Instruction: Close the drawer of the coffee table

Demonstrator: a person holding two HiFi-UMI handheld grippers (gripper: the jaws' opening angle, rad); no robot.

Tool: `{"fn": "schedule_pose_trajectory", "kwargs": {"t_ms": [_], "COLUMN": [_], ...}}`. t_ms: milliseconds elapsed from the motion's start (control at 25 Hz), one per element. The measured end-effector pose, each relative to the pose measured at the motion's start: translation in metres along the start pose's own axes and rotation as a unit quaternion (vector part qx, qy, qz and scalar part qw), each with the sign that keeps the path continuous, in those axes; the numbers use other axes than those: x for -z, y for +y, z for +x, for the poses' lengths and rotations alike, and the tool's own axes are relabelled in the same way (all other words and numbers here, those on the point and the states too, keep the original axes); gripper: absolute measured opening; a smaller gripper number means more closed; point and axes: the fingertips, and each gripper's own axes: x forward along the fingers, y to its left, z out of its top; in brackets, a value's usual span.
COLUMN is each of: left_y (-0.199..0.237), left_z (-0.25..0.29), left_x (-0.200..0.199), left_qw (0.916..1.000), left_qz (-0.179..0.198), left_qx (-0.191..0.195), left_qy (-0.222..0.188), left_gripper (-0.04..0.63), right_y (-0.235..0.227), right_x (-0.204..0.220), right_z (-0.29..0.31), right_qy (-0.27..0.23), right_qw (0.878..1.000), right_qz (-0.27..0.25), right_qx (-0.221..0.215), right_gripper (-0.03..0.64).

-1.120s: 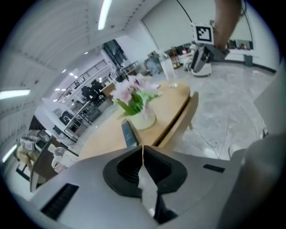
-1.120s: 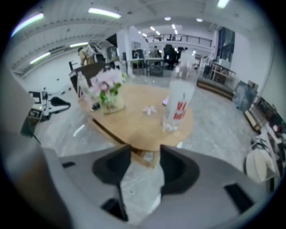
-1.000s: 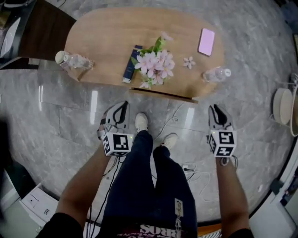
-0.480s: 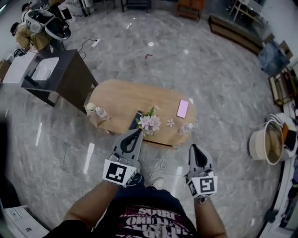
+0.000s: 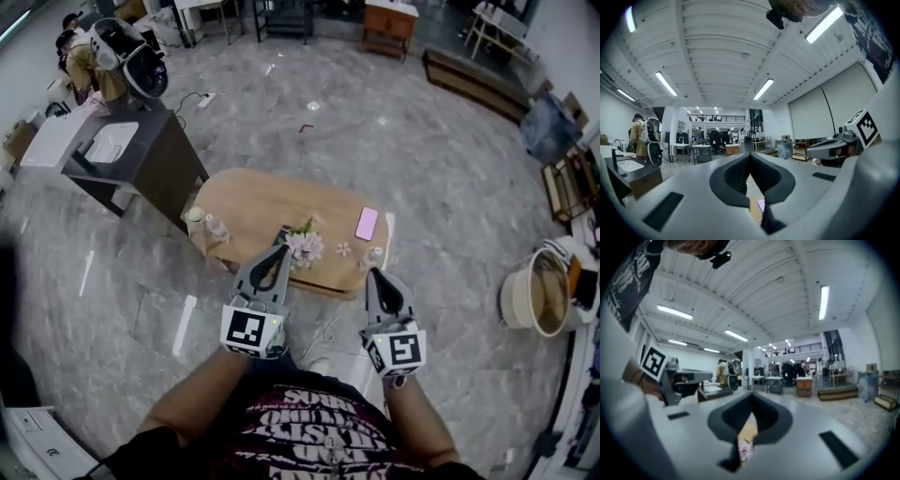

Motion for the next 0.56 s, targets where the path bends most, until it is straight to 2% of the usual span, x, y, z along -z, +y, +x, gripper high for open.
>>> {"fn": "schedule_pose_trajectory", "kwargs": {"t_ms": [200, 360, 560], "left_y": [-0.002, 0.000, 0.014], "left_z": [-0.009, -0.004, 0.015], "left_x": [0.004, 0.010, 0.012], "left_qw": [0.9997, 0.9998, 0.9996], "left_qz": [0.018, 0.009, 0.017], "left_qx": [0.001, 0.005, 0.017], "left_qy": [0.014, 0.019, 0.014], "left_gripper": [0.021, 0.021, 0.021], "right_y": [0.001, -0.001, -0.006], "right_x": [0.007, 0.012, 0.011], "right_z": [-0.002, 0.004, 0.030], "right_qy": [0.005, 0.008, 0.007], "right_qw": [1.000, 1.000, 1.000], "right_qz": [0.008, 0.010, 0.010], "right_qx": [-0.002, 0.001, 0.007], "right_gripper": [0.034, 0.034, 0.034]}}
